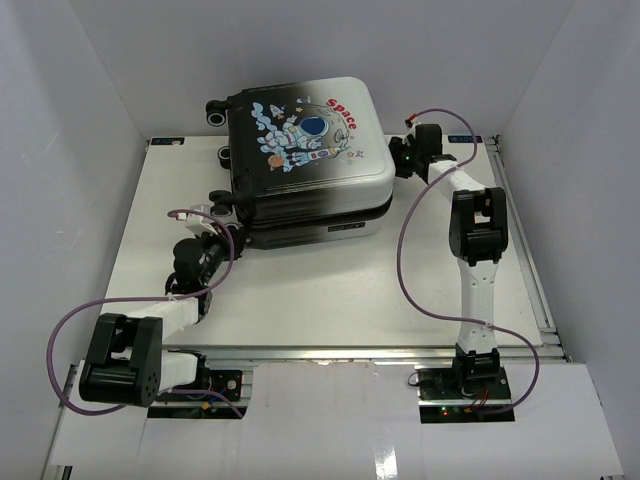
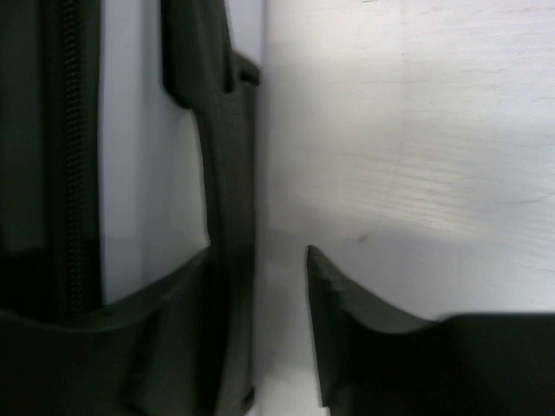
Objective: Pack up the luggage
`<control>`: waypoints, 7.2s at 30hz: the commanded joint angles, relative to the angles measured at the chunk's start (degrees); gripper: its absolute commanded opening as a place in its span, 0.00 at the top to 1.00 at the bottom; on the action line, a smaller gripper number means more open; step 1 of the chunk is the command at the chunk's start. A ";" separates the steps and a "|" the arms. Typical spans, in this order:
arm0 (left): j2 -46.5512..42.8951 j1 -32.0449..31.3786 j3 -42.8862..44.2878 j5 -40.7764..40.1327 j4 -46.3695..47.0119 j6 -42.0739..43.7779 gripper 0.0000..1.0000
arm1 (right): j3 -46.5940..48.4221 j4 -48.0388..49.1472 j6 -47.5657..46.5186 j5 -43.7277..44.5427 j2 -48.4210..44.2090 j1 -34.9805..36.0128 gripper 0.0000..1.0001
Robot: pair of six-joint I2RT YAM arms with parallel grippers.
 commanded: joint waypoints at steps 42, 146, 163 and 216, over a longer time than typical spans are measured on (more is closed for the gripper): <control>6.65 -11.86 14.60 25.20 2.42 -9.32 1.00 | -46.90 43.71 31.85 17.93 -16.22 21.17 0.92; -22.14 -35.41 8.43 -48.93 -29.18 2.87 1.00 | -64.05 50.69 20.16 41.52 -27.48 49.31 0.45; -21.80 -35.36 8.43 -48.28 -28.53 3.09 1.00 | -47.14 32.32 19.13 26.06 -25.50 29.60 0.43; 4.07 -38.22 22.32 -15.62 -10.03 14.66 1.00 | -39.10 31.56 23.14 28.16 -9.75 38.12 0.92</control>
